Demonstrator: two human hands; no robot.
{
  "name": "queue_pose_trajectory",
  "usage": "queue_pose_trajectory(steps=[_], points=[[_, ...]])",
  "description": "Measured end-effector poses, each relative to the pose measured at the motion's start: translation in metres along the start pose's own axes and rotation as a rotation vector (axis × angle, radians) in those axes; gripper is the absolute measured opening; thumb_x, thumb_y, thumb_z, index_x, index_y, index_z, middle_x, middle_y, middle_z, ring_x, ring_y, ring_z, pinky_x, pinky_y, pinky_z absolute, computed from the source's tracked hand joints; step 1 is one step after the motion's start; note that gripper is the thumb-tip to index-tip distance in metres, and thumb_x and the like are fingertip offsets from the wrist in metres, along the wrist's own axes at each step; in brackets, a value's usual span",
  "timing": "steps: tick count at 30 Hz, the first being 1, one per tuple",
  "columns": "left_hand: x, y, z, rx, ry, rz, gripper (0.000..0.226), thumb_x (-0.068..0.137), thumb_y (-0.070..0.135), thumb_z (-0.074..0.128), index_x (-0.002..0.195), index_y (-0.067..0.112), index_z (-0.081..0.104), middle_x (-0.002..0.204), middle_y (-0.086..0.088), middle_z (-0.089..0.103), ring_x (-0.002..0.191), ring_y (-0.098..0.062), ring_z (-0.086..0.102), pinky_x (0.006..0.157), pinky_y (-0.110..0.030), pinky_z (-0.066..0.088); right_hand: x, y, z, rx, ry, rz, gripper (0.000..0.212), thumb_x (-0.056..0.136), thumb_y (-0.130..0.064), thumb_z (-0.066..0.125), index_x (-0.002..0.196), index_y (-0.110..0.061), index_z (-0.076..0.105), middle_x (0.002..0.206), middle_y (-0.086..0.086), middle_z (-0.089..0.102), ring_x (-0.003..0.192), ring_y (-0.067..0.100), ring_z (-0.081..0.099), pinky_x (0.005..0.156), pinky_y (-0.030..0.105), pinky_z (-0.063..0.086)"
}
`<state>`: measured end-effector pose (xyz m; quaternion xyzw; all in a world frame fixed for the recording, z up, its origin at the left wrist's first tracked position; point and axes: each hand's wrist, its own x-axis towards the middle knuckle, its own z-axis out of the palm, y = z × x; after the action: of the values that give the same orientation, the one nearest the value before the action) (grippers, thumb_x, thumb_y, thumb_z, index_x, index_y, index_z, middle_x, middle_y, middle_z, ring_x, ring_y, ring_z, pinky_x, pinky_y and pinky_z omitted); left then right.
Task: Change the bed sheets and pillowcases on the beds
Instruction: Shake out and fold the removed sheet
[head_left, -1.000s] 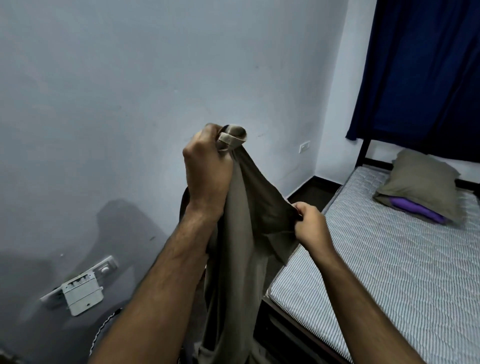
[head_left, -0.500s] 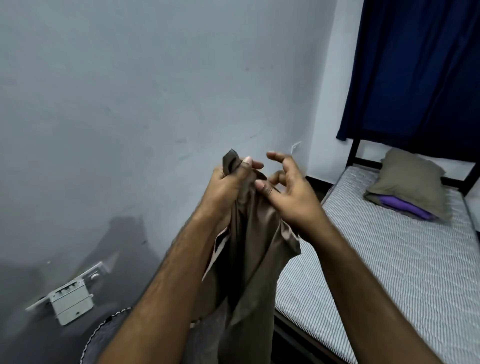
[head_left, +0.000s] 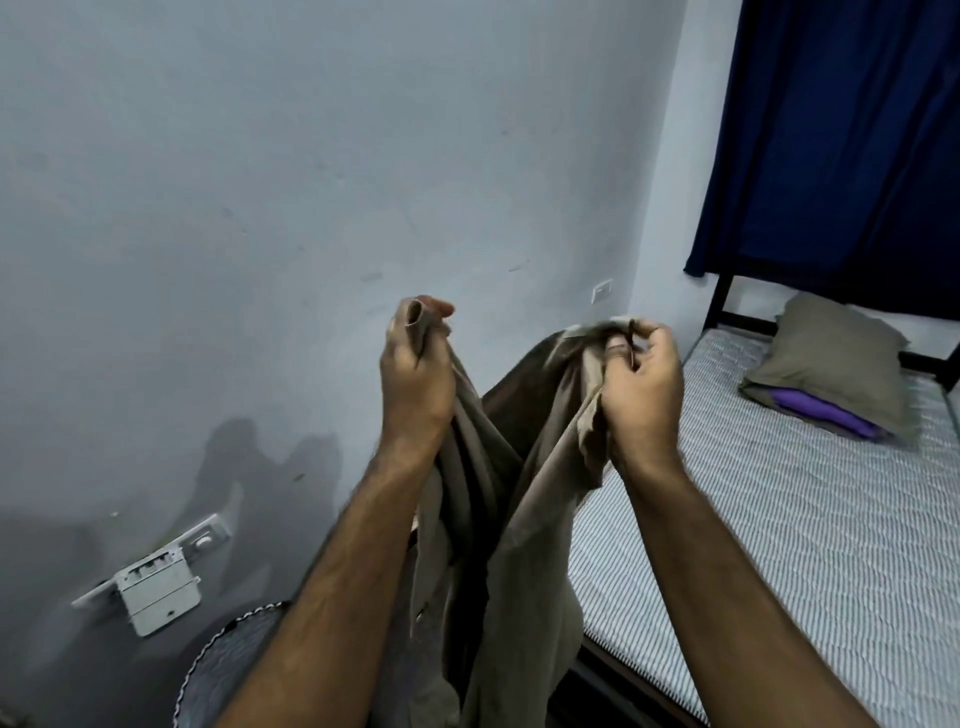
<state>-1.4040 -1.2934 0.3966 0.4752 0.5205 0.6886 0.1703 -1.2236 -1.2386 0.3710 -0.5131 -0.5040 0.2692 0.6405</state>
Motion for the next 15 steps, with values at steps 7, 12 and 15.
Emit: queue_pose_trajectory(steps=[7,12,15], points=[[-0.017,-0.011,0.014,0.004,-0.379,-0.124,0.045,0.102,0.05,0.041,0.093,0.014,0.067,0.057,0.002,0.055,0.051,-0.014,0.049,0.052,-0.026,0.039,-0.02,-0.023,0.003,-0.253,-0.325,-0.182,0.02,0.095,-0.019,0.064,0.115,-0.024,0.064,0.097,-0.009,0.07,0.093,0.009,0.067,0.085,0.026,0.051],[-0.032,-0.005,0.015,-0.202,-0.554,-0.231,0.042,0.104,0.053,0.04,0.118,0.023,0.065,0.077,-0.017,0.063,0.07,-0.023,0.061,0.067,-0.034,0.049,-0.023,-0.038,0.005,0.06,-0.278,-0.151,0.031,0.094,-0.004,0.054,0.107,-0.029,0.064,0.109,-0.009,0.068,0.104,0.002,0.063,0.095,0.035,0.054],[-0.041,-0.005,0.016,-0.275,-0.524,-0.176,0.043,0.102,0.051,0.046,0.128,0.02,0.06,0.095,-0.008,0.068,0.092,-0.015,0.066,0.083,-0.033,0.053,-0.025,-0.039,0.006,0.101,-0.293,-0.142,0.036,0.094,0.0,0.047,0.103,-0.028,0.068,0.111,-0.012,0.071,0.096,0.006,0.066,0.094,0.042,0.054]])
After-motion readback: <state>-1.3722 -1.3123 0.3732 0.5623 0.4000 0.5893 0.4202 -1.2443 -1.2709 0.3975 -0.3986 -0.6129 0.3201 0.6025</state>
